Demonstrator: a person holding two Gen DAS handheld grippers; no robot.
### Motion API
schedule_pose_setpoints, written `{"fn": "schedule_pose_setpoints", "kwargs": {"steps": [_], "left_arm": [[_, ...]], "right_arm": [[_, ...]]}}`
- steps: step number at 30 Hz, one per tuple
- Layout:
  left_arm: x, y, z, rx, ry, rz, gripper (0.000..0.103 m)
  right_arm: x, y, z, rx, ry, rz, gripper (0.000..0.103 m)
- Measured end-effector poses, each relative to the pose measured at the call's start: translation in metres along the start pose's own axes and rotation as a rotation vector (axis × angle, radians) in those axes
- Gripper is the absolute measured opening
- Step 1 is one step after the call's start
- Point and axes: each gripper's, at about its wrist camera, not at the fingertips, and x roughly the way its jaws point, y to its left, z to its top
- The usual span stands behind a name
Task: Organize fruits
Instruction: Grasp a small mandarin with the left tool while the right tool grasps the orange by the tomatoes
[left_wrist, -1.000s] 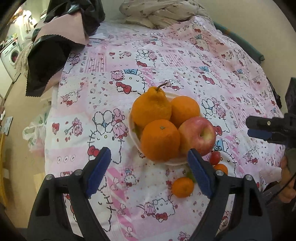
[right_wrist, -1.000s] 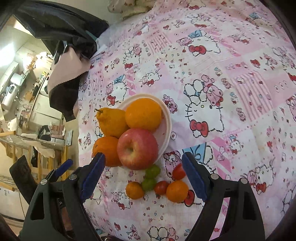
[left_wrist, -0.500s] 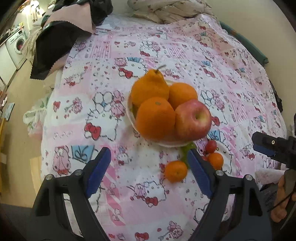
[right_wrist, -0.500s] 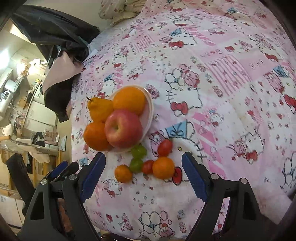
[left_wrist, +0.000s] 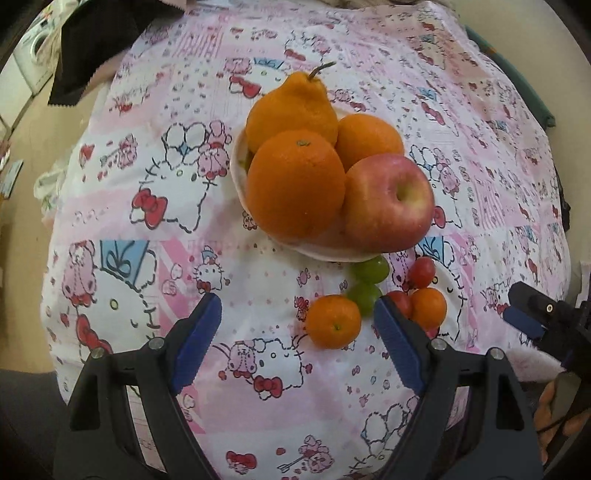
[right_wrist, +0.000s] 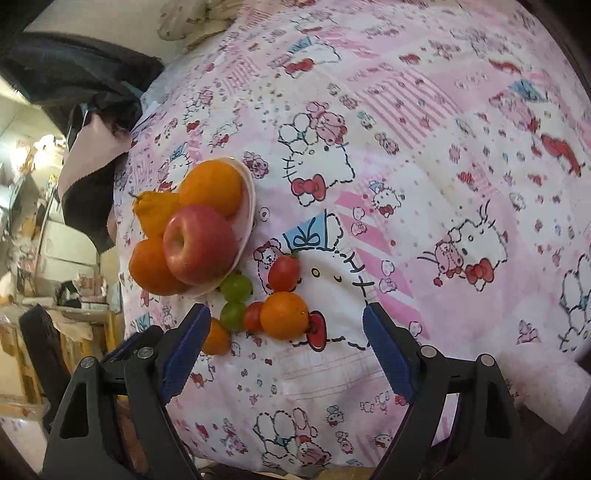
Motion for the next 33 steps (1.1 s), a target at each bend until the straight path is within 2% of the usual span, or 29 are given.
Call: {"fn": "schedule_pose_setpoints", "kwargs": {"steps": [5, 8, 13, 17, 18, 19, 20, 24, 26, 30, 33], "left_arm": [[0.013, 0.001, 0.001, -0.027, 0.042, -0.011, 0.081], [0.025, -0.006, 0.0, -0.019, 0.086, -0.039, 0.072], [0.044, -0.024, -0.007, 0.038, 0.144, -0.032, 0.066], [0.056, -0.033, -0.013, 0.084, 0.179, -0.031, 0.064], [0.06, -0.035, -0.015, 0.101, 0.196, -0.033, 0.063], [0.064, -0.036, -0.016, 0.114, 0.204, -0.023, 0.056], [0.067, -0.037, -0.017, 0.124, 0.207, -0.01, 0.051], [0.068, -0.039, -0.017, 0.15, 0.181, 0.005, 0.048], [0.068, -0.038, -0.016, 0.147, 0.175, -0.012, 0.041], [0.063, -0.042, -0.018, 0.178, 0.173, -0.012, 0.038], [0.047, -0.04, -0.02, 0.196, 0.138, 0.025, 0.038]], "right_arm": [[0.005, -0.005, 0.004, 0.038, 0.015, 0.004, 0.087], [0.008, -0.008, 0.006, 0.059, 0.027, 0.008, 0.087], [0.009, -0.008, 0.008, 0.054, 0.03, 0.003, 0.087], [0.012, -0.011, 0.009, 0.061, 0.042, -0.002, 0.087], [0.013, -0.011, 0.009, 0.061, 0.049, -0.004, 0.087], [0.015, -0.01, 0.01, 0.057, 0.053, -0.003, 0.087], [0.016, -0.008, 0.01, 0.051, 0.057, 0.0, 0.087], [0.019, 0.001, 0.011, 0.016, 0.063, -0.001, 0.087], [0.02, 0.004, 0.01, 0.005, 0.063, -0.006, 0.087], [0.021, 0.003, 0.01, 0.012, 0.069, 0.0, 0.087], [0.021, 0.004, 0.01, 0.014, 0.071, 0.011, 0.087]]}}
